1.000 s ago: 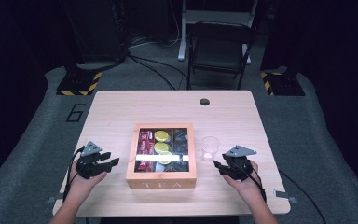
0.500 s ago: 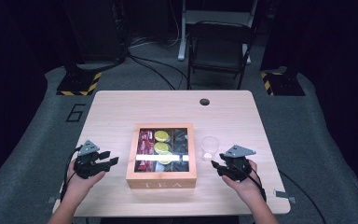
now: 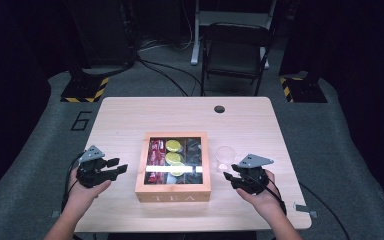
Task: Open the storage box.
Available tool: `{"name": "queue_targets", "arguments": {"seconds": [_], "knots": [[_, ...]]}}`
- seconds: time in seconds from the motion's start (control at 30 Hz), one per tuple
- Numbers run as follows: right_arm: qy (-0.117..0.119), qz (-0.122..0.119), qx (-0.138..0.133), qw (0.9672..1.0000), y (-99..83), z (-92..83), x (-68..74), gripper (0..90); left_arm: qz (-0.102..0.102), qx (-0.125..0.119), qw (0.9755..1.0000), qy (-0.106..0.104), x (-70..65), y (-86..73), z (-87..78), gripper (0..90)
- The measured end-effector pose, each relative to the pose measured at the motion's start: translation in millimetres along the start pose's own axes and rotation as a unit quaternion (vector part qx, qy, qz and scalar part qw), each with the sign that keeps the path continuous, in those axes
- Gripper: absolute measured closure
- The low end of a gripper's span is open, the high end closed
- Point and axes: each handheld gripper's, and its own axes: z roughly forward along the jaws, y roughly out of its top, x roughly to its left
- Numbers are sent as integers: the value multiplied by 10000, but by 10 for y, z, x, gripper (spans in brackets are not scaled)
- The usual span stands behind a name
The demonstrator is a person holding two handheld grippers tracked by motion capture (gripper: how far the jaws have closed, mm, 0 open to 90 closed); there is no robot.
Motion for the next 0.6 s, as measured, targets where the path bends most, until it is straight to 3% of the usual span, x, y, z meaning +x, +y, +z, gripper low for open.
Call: {"name": "queue_targets", "arguments": {"seconds": [0.27,0.37,0.6], "knots": [[280,-22,-154,9995,17,-77,150,553,116,-101,9998,-105,-160,-64,-52,514],[241,-170,-285,9992,36,-109,217,528,85,-128,9998,-112,-196,-78,-99,486],[269,-107,-297,9991,42,-107,263,543,252,-90,9996,-113,-238,-76,-141,476]]}}
